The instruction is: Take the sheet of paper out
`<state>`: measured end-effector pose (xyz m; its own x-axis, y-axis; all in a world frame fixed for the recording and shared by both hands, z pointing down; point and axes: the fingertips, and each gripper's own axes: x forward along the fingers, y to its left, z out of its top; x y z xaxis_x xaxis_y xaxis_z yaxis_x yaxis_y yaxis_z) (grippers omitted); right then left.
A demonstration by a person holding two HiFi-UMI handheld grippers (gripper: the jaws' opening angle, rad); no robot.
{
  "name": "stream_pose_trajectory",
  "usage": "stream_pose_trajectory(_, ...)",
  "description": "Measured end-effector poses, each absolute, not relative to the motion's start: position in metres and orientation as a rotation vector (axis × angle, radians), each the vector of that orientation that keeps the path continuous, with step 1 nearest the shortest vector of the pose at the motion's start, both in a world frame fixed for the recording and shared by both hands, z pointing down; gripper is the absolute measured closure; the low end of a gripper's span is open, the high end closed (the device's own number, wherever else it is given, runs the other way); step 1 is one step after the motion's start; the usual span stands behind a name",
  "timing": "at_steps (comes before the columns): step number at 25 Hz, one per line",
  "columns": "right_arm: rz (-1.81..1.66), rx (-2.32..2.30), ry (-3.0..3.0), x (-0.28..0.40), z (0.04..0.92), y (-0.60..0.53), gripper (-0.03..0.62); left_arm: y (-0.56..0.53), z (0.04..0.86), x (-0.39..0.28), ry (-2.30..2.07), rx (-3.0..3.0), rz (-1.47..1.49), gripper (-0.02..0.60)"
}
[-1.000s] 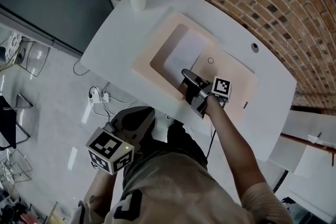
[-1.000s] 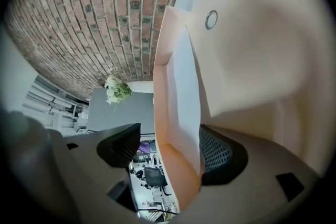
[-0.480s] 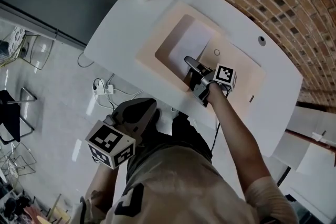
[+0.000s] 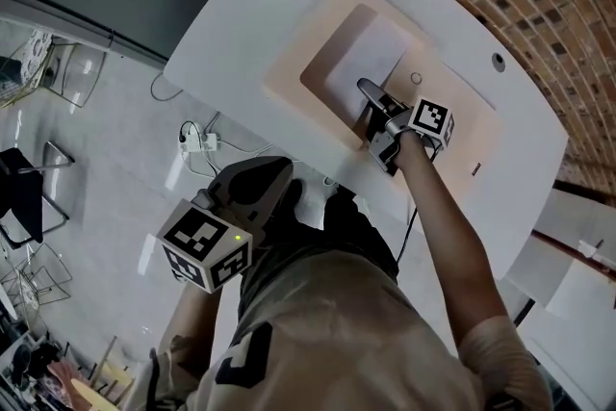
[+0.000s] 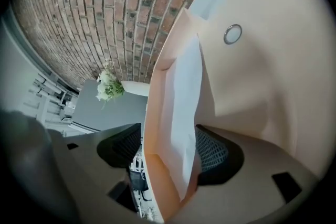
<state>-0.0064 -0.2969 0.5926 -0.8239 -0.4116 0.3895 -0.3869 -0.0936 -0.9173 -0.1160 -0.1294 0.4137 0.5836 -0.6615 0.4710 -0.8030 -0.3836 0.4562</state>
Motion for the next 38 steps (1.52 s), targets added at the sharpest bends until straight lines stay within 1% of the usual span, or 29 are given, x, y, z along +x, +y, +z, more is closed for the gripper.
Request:
stream_pose_trajectory(5,-2.1,-0.937,2.086,-0.01,0.592,-0.303,0.253,-0.131,0.412,-0.115,-1.152,2.162,0.268,0.568)
stream_pose_trajectory(11,-2.075,-1.02,2.068,-0.005,0.596,-0.304,0.28,-0.129,0.417,-0.11,-1.129,2.158,0.269,0.568)
stream_pose_trajectory(14,-2.079,-1.028,2.077,-0.003,0.601,-0.307,0.329,-0.13,0.419,-0.108,-1.123,2.16,0.265,0.568)
stream_pose_trajectory(23,-2.088,-1.074,2.095,-0.007,0.606,-0.315,0.4,-0.125,0.424,-0.108,-1.11,2.144,0.244,0.568)
stream_pose_trajectory(26,-2.095,-1.133,2.087,-0.003,0.61,-0.314,0.434,-0.123,0.425,-0.109,-1.111,2.139,0.235,0.568)
stream_pose_trajectory(29,-2.102,-1.227,2.085,0.005,0.617,-0.31,0.533,-0.122,0.425,-0.112,-1.116,2.134,0.23,0.568)
stream_pose_trajectory(30,-2.104,-1.241,2.086,0.006,0.619,-0.308,0.554,-0.122,0.425,-0.113,-1.117,2.133,0.229,0.568)
stream_pose_trajectory(32,-2.105,-1.241,2.097,0.006,0.62,-0.307,0.569,-0.122,0.425,-0.115,-1.117,2.134,0.23,0.568)
stream_pose_trajectory(38,-2.075,-1.251,2.139,0.008,0.613,-0.306,0.569,-0.122,0.423,-0.116,-1.112,2.145,0.234,0.568)
